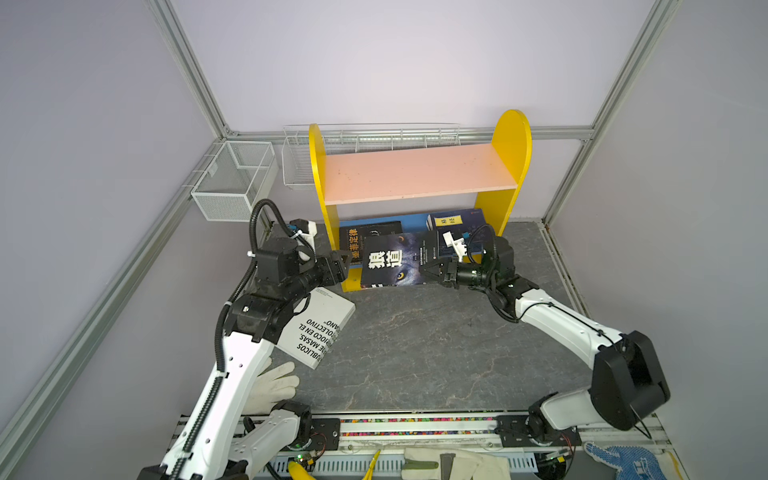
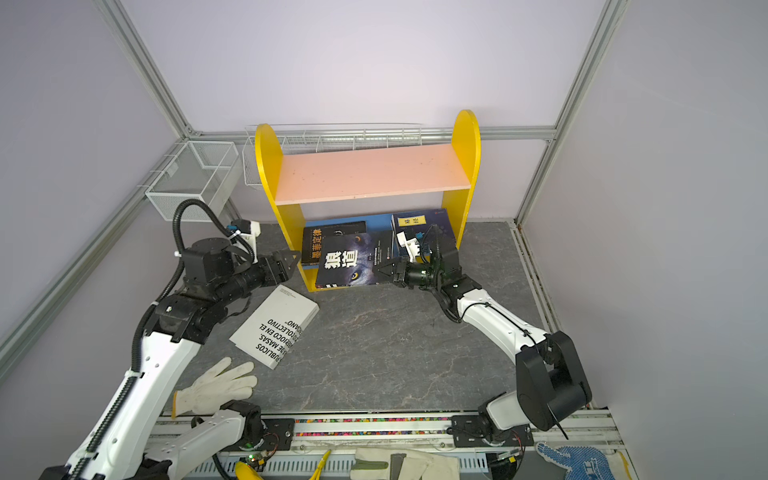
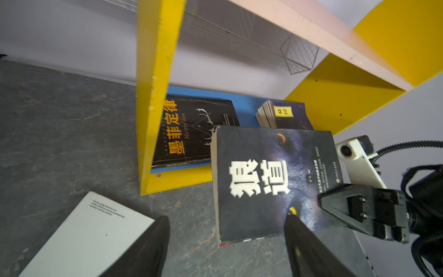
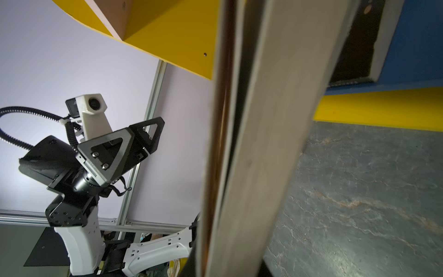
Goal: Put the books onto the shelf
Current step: 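Push the dark book onto the lower shelf with the right gripper while the left releases, then press the dark book flat onto the stack with the right gripper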
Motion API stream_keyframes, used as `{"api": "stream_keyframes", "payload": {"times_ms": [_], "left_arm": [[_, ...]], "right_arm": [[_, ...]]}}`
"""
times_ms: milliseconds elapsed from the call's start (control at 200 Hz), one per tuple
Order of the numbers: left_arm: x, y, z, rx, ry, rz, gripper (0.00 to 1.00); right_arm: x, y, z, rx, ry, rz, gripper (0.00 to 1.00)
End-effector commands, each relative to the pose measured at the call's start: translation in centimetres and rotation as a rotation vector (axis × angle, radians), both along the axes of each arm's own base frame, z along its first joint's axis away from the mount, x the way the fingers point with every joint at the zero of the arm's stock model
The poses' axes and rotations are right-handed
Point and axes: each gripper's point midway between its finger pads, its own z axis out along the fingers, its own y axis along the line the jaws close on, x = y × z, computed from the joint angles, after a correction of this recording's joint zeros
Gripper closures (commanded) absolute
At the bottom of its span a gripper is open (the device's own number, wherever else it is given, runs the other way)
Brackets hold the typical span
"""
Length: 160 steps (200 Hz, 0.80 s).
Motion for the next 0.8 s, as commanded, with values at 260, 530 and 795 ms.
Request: {"api": "stream_keyframes", "payload": {"times_ms": [260, 530, 795], "left_arm": [[-0.7, 3.1, -2.9, 0.057, 0.017, 0.14, 0.12], [-0.8, 3.5, -4.1, 0.066, 0.041, 0.162, 0.07], [-0.3, 3.6, -5.0, 0.068, 0.055, 0.169, 0.05]], "right_arm": [[4.0, 2.4, 4.7, 0.053, -0.14, 0.027, 0.86], [7.3, 4.7, 2.7, 0.015, -0.119, 0.076, 0.86], [9.5, 6.6, 0.2, 0.006, -0.059, 0.146, 0.84]]}}
